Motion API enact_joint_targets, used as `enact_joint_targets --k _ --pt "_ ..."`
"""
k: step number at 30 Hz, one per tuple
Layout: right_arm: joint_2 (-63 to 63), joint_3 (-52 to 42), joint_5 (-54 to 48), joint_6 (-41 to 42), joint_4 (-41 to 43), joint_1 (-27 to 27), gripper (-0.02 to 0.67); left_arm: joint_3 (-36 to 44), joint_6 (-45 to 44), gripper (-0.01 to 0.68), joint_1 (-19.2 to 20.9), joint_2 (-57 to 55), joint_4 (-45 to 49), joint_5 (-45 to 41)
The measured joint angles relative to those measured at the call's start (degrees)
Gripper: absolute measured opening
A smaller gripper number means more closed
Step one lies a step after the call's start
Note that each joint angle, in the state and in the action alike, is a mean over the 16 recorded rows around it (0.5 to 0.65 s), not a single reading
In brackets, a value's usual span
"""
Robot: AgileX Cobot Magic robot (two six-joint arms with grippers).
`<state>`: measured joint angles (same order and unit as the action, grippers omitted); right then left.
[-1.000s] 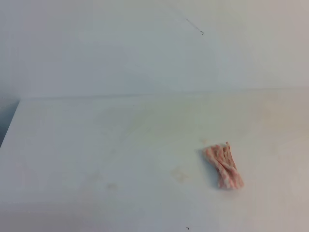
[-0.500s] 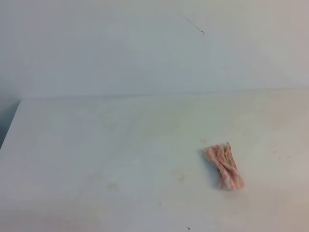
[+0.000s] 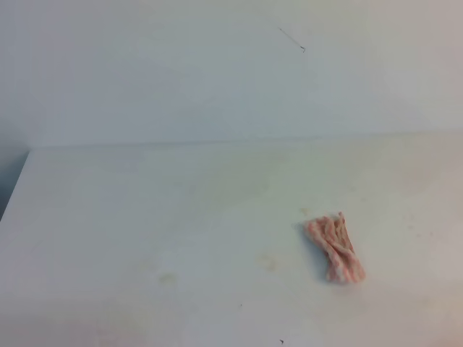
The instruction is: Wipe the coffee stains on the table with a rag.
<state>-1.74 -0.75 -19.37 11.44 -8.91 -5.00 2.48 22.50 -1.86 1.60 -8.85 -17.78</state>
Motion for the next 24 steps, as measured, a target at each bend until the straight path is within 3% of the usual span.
enact_joint_targets --k 24 --pt "0.08 -0.01 -0.12 -0.01 -2.12 -0.18 -0.004 0.0 0.0 0.001 0.0 0.0 -0.03 0.0"
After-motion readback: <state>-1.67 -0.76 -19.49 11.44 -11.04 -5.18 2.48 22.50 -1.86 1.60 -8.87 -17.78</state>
